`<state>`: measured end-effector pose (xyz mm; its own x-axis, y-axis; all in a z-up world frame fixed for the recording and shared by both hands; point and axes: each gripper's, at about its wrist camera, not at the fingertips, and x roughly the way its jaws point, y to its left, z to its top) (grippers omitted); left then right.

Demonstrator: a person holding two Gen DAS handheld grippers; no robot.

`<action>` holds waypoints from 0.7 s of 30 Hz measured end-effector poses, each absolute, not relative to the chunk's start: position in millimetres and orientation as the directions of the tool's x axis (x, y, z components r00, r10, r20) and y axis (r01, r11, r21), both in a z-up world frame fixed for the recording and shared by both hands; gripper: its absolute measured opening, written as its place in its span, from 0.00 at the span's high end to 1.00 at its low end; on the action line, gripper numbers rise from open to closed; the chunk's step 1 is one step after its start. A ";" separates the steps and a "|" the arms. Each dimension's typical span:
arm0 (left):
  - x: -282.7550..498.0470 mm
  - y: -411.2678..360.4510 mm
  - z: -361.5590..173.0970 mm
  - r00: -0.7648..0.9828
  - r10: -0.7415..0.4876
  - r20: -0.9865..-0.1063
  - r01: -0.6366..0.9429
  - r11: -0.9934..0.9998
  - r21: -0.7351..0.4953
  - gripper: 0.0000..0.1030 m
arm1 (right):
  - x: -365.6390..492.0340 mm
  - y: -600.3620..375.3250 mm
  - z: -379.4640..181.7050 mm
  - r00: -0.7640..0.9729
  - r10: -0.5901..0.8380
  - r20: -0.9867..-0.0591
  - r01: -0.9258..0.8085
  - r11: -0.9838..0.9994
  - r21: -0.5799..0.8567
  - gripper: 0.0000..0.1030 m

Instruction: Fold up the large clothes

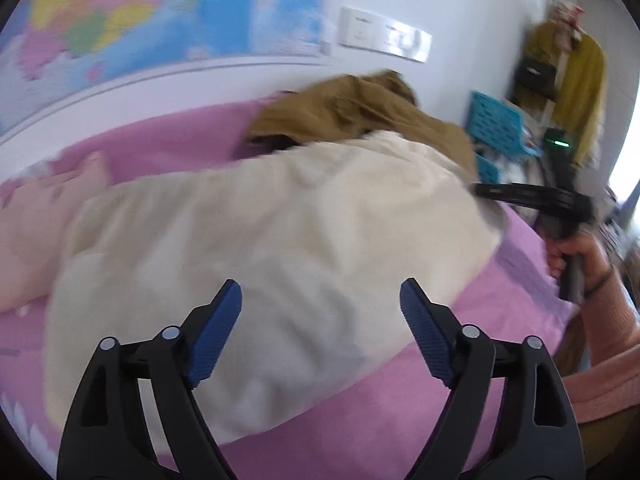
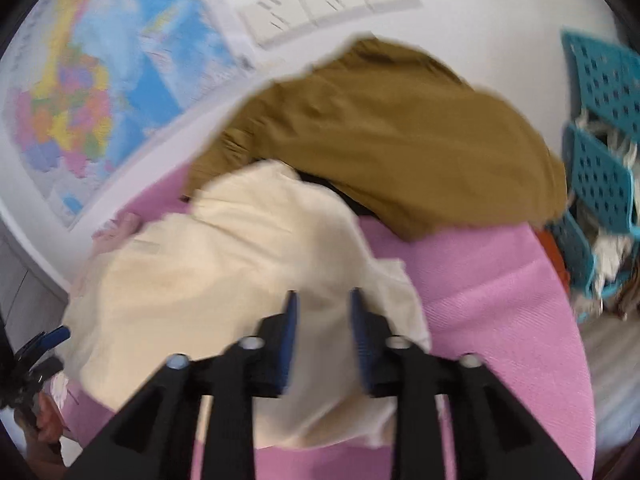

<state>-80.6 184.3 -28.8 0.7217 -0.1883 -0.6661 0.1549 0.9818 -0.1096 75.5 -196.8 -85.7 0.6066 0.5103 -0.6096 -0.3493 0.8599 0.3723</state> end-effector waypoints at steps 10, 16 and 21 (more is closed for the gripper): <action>-108.5 261.1 -40.3 0.723 0.035 -0.690 -0.138 0.986 -0.096 0.20 | 34.7 -106.7 -73.0 0.481 0.636 -0.604 -0.591 0.743 0.312 0.59; -105.6 254.3 -51.0 0.700 0.097 -0.708 -0.159 0.987 -0.022 0.20 | 36.8 -97.5 -93.0 0.426 0.632 -0.647 -0.564 0.745 0.357 0.56; -111.5 255.4 -47.5 0.703 0.096 -0.705 -0.171 0.985 -0.036 0.19 | 23.6 -122.9 -83.1 0.393 0.670 -0.629 -0.530 0.725 0.441 0.41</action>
<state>-111.5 255.4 -47.5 0.7028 0.0963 -0.7048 -0.1708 0.9847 -0.0359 23.6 -122.9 -83.1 0.3935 0.6700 -0.6295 -0.5295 0.7249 0.4406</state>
